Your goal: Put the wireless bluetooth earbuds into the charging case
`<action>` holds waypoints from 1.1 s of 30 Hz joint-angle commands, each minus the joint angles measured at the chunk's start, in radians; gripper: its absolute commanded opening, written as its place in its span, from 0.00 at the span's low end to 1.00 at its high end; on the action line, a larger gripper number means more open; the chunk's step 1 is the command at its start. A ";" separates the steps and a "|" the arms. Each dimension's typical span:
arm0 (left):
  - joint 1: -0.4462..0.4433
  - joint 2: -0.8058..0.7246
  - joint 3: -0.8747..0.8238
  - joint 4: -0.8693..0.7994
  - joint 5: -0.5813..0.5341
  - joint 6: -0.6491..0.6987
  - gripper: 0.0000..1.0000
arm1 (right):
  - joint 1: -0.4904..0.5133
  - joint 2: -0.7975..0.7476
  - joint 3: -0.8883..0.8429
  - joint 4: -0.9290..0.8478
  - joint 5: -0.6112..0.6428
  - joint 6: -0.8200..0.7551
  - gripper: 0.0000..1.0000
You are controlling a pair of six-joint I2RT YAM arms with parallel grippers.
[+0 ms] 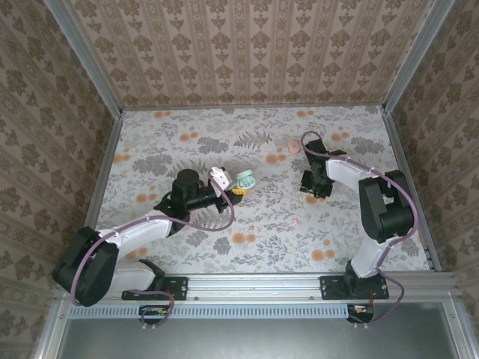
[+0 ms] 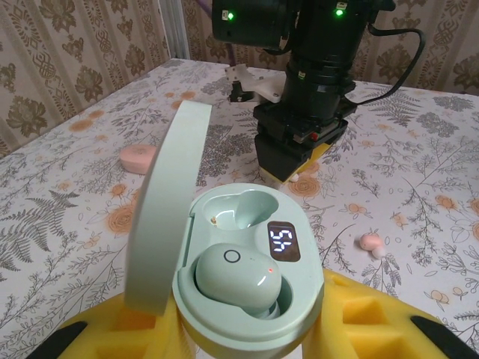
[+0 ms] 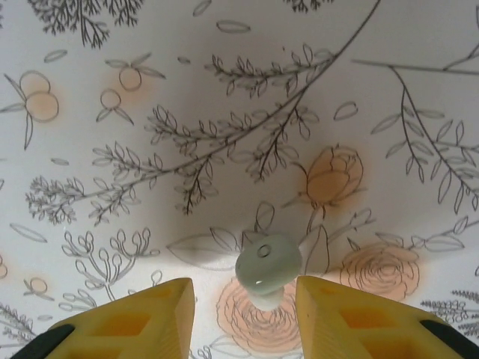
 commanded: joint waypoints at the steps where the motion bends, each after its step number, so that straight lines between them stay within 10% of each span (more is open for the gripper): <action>1: 0.003 -0.022 -0.009 -0.008 -0.002 0.021 0.13 | -0.004 0.031 0.043 -0.037 0.050 -0.042 0.40; 33: 0.003 -0.013 -0.001 -0.015 -0.007 0.013 0.12 | 0.018 0.092 0.091 -0.160 0.099 -0.162 0.25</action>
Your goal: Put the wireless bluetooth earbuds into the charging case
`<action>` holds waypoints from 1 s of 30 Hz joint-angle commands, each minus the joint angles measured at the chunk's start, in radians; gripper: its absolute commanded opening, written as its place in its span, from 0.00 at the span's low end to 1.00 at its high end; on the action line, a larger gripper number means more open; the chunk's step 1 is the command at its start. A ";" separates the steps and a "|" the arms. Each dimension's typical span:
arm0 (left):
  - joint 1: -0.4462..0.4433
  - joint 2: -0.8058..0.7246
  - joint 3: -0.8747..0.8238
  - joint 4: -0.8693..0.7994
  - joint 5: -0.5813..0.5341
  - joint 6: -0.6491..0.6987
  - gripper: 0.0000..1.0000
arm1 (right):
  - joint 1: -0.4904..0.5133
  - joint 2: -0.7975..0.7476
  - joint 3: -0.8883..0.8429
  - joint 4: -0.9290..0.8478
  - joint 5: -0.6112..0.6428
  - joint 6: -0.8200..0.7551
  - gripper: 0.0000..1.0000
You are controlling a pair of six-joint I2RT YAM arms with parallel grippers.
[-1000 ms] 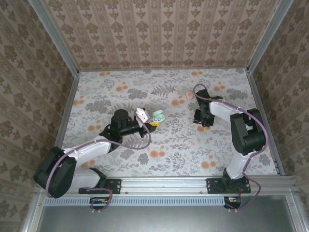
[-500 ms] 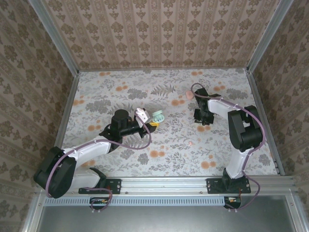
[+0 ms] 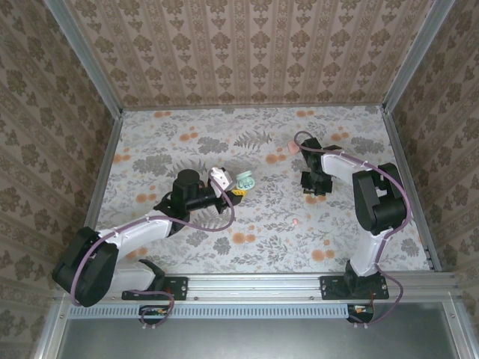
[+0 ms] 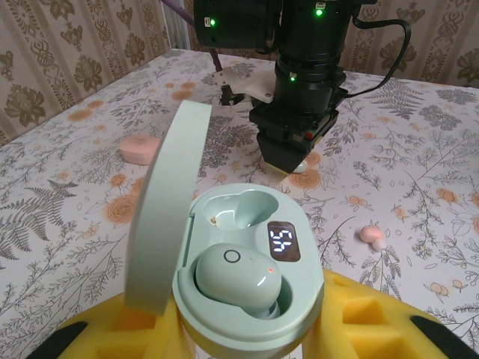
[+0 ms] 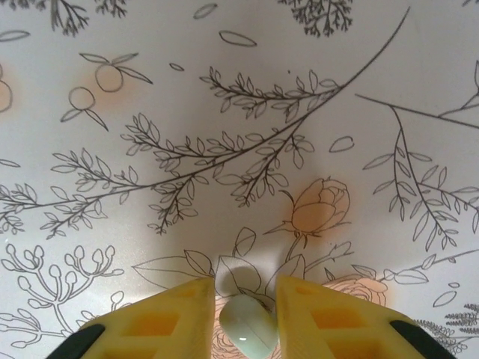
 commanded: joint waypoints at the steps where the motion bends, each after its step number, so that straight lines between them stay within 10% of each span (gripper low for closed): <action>1: 0.002 -0.013 -0.001 0.008 0.000 0.011 0.12 | 0.008 0.012 0.010 -0.063 0.031 -0.021 0.24; 30: 0.021 0.030 0.058 0.012 0.141 -0.007 0.12 | 0.066 -0.447 -0.017 0.071 -0.415 0.037 0.12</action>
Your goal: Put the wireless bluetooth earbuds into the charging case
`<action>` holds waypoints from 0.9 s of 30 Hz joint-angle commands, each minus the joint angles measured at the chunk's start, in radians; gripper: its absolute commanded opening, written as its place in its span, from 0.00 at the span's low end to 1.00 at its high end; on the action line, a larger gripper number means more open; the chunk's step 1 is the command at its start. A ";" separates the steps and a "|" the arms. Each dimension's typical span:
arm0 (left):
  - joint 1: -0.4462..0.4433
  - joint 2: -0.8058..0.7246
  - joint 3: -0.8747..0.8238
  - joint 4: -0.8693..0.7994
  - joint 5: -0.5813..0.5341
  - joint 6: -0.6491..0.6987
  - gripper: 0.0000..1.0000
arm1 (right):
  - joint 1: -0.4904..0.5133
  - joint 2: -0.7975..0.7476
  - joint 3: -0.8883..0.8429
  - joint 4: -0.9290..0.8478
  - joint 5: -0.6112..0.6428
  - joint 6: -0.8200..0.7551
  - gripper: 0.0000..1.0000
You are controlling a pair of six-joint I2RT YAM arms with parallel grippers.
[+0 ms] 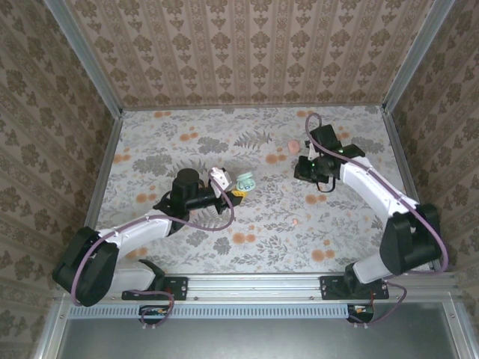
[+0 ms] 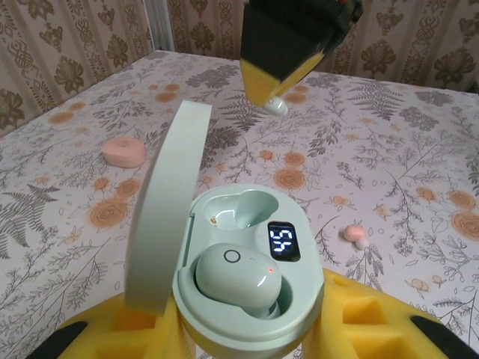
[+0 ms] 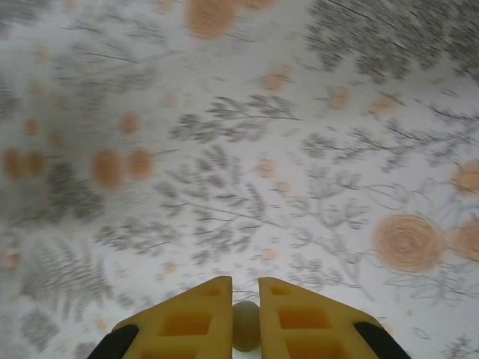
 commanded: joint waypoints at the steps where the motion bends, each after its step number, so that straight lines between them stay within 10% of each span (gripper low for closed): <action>1: 0.008 0.026 0.049 0.026 0.080 -0.008 0.12 | 0.023 -0.065 -0.005 0.022 -0.110 0.036 0.13; 27: 0.014 0.056 0.107 0.034 0.206 -0.066 0.12 | 0.312 -0.075 0.147 0.116 -0.240 -0.055 0.13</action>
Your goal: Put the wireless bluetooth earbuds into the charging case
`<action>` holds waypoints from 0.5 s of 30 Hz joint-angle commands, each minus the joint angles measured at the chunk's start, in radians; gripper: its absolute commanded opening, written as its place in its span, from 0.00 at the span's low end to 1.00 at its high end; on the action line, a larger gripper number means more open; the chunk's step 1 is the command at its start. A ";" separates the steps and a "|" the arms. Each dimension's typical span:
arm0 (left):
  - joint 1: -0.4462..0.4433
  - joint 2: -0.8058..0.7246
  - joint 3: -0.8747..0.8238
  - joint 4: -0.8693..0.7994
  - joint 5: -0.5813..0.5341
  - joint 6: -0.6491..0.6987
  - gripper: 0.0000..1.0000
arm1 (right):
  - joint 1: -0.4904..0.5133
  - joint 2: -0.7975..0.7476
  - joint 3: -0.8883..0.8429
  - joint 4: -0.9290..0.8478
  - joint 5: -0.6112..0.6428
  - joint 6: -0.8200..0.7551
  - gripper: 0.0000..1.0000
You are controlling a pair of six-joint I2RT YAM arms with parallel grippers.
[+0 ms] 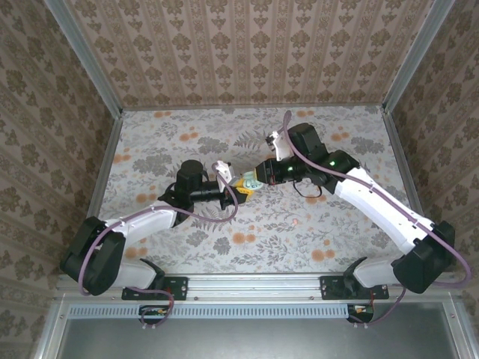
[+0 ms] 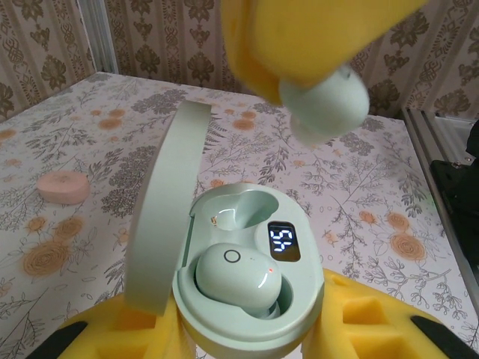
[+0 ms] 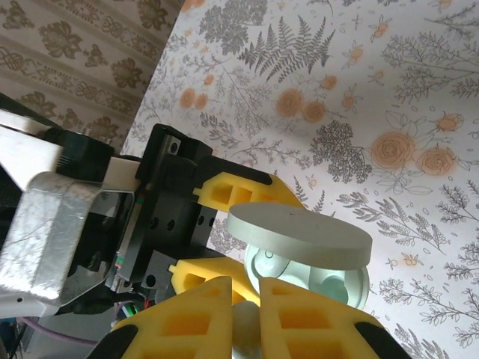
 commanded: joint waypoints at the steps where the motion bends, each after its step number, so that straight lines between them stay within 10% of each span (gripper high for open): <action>1: 0.006 -0.025 0.017 0.024 0.036 -0.017 0.12 | 0.013 0.014 0.024 0.011 -0.027 -0.036 0.13; 15: 0.013 -0.039 0.017 0.040 0.057 -0.038 0.11 | 0.019 0.057 0.005 0.004 0.025 -0.081 0.13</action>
